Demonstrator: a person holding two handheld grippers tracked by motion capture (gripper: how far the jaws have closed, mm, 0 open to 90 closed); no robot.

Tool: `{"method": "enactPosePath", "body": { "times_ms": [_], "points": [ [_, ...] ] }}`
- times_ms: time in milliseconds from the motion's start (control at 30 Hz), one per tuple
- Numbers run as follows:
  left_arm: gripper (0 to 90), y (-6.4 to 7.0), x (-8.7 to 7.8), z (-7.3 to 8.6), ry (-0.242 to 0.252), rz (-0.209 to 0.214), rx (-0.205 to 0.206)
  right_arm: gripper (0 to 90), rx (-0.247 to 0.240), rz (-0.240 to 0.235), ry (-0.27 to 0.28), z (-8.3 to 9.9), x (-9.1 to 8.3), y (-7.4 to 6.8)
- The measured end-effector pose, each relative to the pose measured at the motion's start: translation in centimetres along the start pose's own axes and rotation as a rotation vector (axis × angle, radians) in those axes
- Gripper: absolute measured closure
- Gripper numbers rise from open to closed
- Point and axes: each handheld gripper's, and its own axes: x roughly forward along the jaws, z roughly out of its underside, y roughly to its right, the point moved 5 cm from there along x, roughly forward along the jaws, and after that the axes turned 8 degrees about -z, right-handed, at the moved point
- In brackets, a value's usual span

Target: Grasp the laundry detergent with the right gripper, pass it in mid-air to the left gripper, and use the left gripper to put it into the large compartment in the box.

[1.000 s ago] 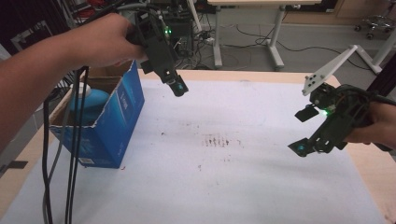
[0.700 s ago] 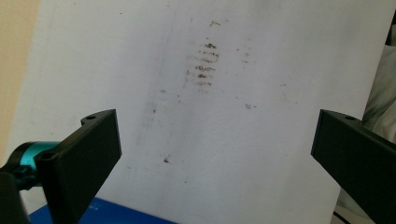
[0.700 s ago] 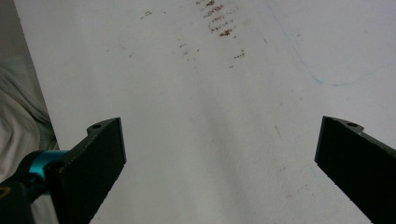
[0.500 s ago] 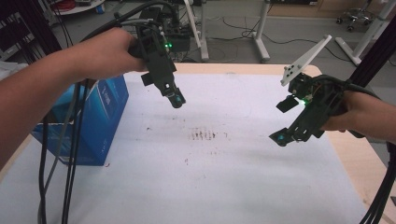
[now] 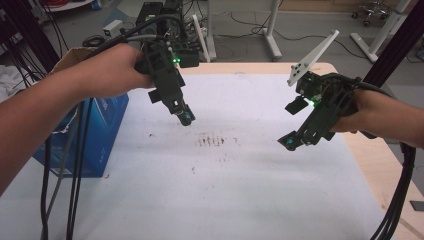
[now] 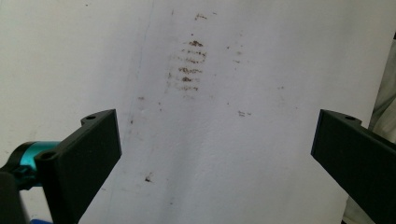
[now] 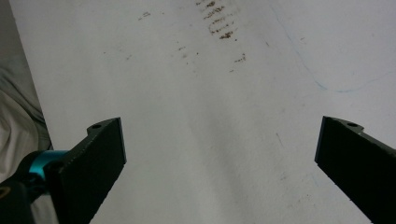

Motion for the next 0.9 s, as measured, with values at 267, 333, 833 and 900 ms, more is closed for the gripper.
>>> {"method": "enactPosePath", "body": {
  "times_ms": [267, 333, 833, 900],
  "points": [
    [1.6, 0.16, 0.56, 0.07, -0.001, 0.009, -0.002, 1.2, -0.006, -0.003, -0.001, -0.11, 0.17, 0.03],
    [1.6, 0.17, 0.58, 0.07, -0.002, 0.01, 0.001, 1.2, -0.004, -0.002, -0.001, -0.11, 0.18, 0.01],
    [1.6, 0.54, 0.66, 0.03, 0.007, 0.01, 0.008, 1.2, -0.009, 0.004, 0.002, -0.21, 0.04, -0.44],
    [1.6, 0.58, 0.72, 0.08, 0.008, 0.008, 0.009, 1.2, -0.016, 0.007, 0.006, -0.27, 0.03, -0.48]
  ]
}}
